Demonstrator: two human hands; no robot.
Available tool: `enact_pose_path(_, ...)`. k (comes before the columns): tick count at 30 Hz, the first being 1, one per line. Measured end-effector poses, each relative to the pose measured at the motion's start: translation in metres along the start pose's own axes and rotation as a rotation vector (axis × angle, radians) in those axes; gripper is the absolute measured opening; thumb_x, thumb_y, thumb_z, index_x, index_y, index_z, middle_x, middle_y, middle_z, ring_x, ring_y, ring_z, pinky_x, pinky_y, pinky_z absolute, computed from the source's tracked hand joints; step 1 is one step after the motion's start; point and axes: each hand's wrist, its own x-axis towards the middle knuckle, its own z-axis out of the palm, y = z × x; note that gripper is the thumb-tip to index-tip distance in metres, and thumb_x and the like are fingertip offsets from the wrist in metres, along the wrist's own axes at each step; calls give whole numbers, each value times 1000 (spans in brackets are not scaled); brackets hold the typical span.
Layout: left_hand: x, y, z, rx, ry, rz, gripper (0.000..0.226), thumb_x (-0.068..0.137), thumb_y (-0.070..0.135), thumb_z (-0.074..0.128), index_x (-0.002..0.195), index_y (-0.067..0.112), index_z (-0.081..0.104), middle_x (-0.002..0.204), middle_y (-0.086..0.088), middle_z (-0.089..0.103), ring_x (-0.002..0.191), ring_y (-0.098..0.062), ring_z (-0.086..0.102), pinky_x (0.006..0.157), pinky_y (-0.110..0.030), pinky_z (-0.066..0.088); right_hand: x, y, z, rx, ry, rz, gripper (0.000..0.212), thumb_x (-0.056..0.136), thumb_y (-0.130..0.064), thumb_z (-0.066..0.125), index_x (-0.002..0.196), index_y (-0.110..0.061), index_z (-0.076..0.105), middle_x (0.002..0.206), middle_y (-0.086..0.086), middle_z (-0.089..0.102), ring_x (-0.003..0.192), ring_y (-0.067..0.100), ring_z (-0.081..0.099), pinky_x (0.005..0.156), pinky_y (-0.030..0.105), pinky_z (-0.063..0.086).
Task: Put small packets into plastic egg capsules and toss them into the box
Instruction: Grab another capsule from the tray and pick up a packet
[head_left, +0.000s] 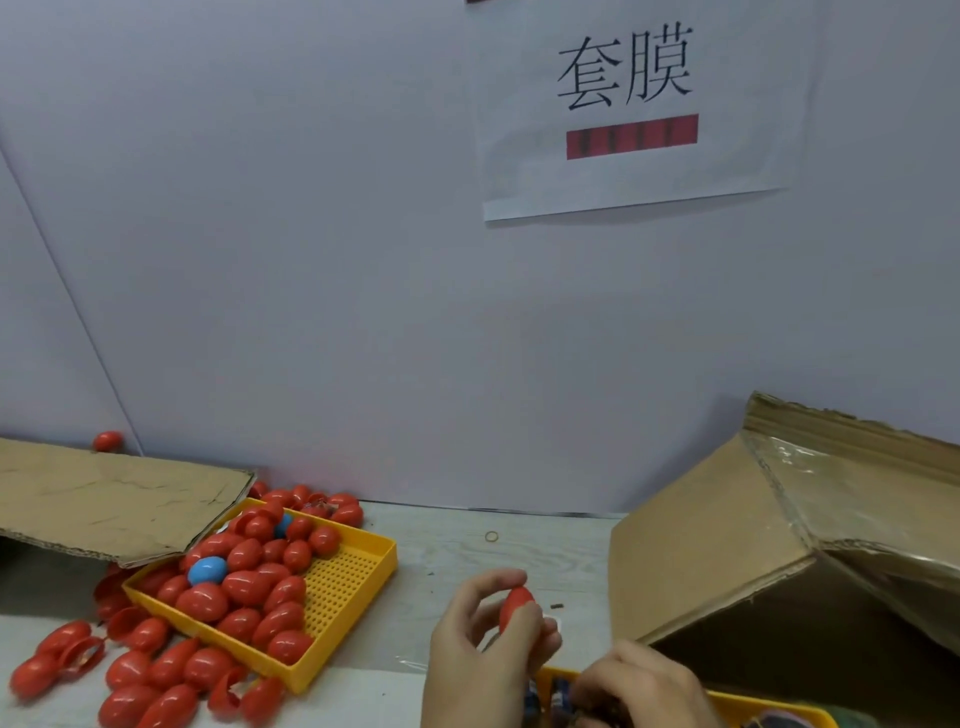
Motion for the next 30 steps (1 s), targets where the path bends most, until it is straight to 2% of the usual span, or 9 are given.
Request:
enact_pose_path(5,6,-1,-6,29,9,30,20,85,-15,61,84,3,71,82,-22,65,54,-23,69,52,-28,57,-2,-4,1,19,79,46,22,90,-52,55,102,-35,63,101,-22,48,98,-12,45,83,-4,27)
enact_pose_path(8,9,1,-12,19,-4,46,20,87,-13,61,85,4,70,82,-21,65,55,-23,69,52,-28,56,-4,-8,2,36,147,96,11,82,-48,68,77,-40,63,94,-20,59,98,-15,48,83,0,35)
enact_pose_path(11,13,6,-19,-12,20,55,22,89,-12,57,83,5,69,73,-16,67,53,-23,68,47,-26,54,-7,-11,2,219,219,206,15,76,-35,78,67,-43,68,94,-38,57,91,-14,53,73,9,45)
enact_pose_path(15,15,10,-23,69,0,26,30,90,-13,45,79,7,65,65,-13,63,49,-21,59,41,-27,44,-10,-13,-2,654,225,370,23,80,-13,74,70,-34,76,77,-11,74,76,4,69,67,22,56)
enact_pose_path(19,8,12,-21,325,-147,-4,28,88,-7,47,75,10,66,58,-6,54,44,-16,48,41,-25,39,-10,-17,-6,849,233,430,14,82,-6,68,78,-16,77,68,2,73,54,10,67,48,16,49)
enact_pose_path(22,-3,11,-18,617,-273,72,8,82,20,73,76,26,72,64,-7,63,56,-11,58,58,-21,52,-9,-16,-5,908,273,420,20,82,-5,66,75,-18,80,67,11,72,52,20,62,53,26,53)
enact_pose_path(24,-9,9,-16,712,-331,121,9,75,32,81,80,31,73,78,-10,70,66,-6,62,67,-17,54,-10,-16,-5,948,272,400,26,84,-4,65,77,-24,80,70,14,72,56,24,60,58,31,52)
enact_pose_path(28,-10,10,-15,739,-341,176,6,73,28,83,75,27,77,67,-3,64,61,-4,56,65,-18,50,-10,-16,-5,986,246,362,27,84,-4,65,81,-25,80,80,14,75,66,30,68,64,33,54)
enact_pose_path(30,-9,10,-15,734,-314,192,5,74,27,82,72,29,78,65,-2,66,61,-4,57,62,-15,49,-10,-17,-3,995,259,364,25,83,-4,65,82,-24,80,84,13,76,81,33,71,78,42,57)
